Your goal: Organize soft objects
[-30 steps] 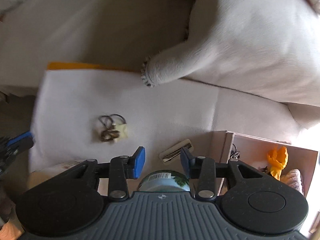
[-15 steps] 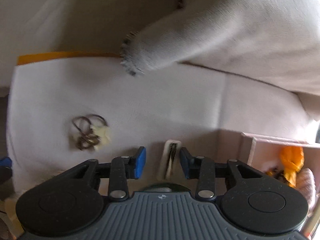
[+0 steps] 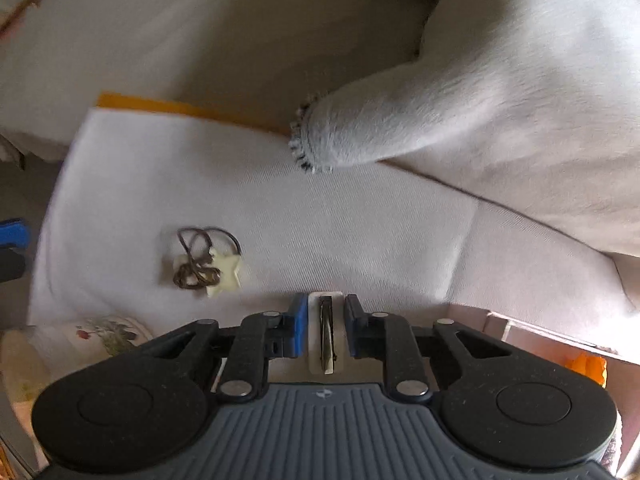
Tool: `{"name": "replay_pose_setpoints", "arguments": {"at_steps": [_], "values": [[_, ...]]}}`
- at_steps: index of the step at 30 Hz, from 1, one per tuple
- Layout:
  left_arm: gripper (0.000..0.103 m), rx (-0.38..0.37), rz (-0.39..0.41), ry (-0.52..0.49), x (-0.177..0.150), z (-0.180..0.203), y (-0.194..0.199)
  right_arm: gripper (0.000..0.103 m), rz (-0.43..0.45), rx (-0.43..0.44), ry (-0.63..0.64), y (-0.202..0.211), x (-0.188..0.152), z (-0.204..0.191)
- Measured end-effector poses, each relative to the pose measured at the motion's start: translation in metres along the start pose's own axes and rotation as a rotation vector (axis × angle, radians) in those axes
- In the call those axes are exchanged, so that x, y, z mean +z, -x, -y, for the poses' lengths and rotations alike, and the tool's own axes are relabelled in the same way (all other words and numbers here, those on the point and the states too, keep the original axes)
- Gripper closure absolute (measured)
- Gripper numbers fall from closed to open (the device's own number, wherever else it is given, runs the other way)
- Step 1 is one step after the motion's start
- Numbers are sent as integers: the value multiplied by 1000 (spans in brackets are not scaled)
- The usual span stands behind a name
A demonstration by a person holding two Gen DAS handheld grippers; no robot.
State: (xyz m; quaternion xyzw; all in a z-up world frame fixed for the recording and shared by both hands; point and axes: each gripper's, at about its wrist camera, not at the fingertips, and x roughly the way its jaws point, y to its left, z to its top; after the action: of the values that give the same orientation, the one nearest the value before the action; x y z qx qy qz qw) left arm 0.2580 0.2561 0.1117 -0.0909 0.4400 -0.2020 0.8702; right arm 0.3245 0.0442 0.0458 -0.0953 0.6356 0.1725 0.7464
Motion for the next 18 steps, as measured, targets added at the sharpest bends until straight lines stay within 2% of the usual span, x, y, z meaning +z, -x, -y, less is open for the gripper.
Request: {"name": "replay_pose_setpoints", "arguments": {"at_steps": [2,5,7,9,13,18], "values": [[85,45,-79,-69,17,16,-19,84,68,74,1,22,-13,6],[85,112,-247,-137,40,33,-61,84,172,173,2,61,-35,23],[85,126,-363,-139,51,38,-88,84,243,211,0,84,-48,33],[85,137,-451,-92,58,37,-109,84,312,212,6,104,-65,44],[85,197,-537,-65,66,43,-134,84,399,196,17,120,-87,70],[82,279,-619,-115,66,59,-161,84,416,224,-14,108,-90,85]]}}
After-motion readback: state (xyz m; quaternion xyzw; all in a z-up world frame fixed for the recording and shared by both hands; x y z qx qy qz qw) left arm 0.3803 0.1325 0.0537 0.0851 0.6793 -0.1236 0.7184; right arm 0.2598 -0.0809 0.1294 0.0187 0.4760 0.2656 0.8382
